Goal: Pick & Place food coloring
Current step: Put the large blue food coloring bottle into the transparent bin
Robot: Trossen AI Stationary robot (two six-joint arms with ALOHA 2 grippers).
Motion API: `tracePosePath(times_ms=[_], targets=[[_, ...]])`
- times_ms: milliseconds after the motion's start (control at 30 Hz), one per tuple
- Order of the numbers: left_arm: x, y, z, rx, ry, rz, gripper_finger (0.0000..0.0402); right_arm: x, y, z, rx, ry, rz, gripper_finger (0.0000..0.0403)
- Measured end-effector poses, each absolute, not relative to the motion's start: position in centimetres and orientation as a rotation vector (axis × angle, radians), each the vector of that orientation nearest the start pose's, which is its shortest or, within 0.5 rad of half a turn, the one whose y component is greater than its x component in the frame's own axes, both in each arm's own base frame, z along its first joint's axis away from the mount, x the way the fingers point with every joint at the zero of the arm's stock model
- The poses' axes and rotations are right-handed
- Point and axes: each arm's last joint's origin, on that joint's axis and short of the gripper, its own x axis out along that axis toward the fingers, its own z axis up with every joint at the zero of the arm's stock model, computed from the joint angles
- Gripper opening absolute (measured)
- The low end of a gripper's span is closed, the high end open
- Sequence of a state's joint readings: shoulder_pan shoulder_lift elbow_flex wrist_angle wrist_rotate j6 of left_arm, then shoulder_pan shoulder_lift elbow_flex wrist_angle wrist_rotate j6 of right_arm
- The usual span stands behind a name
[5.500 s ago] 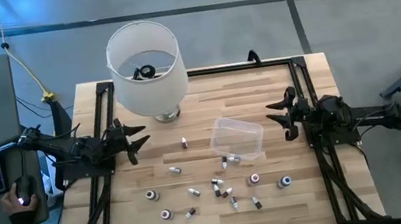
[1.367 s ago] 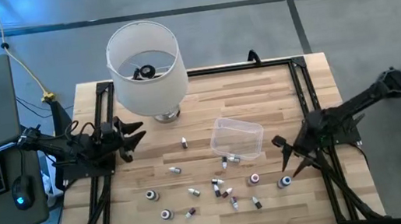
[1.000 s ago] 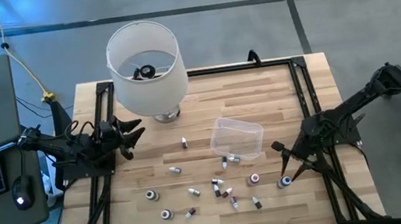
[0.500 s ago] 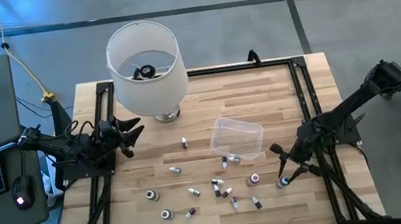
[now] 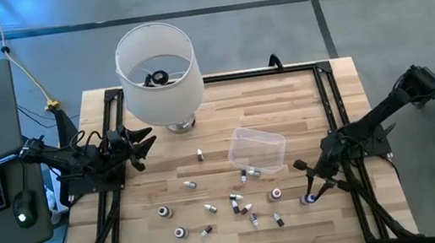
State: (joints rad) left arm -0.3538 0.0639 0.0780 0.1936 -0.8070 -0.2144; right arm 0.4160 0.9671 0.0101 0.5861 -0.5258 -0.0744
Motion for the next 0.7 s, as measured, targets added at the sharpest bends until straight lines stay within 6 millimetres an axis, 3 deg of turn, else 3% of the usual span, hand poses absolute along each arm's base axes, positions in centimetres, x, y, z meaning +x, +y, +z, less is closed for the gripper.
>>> tracePosePath(times_ms=[233,467,700], targets=[[8.8,-1.0,20.4,-0.338,-0.243,0.429,0.0195,12.9,7.3,12.4,-0.059,0.308,0.954,0.0040],[8.7,-1.0,20.6,-0.353,-0.266,0.426,0.0195,13.2,7.3,13.1,-0.066,0.231,0.941,0.0038],[8.7,-1.0,20.6,-0.353,-0.266,0.426,0.0195,13.9,7.0,14.7,-0.186,0.024,0.944,0.0038]])
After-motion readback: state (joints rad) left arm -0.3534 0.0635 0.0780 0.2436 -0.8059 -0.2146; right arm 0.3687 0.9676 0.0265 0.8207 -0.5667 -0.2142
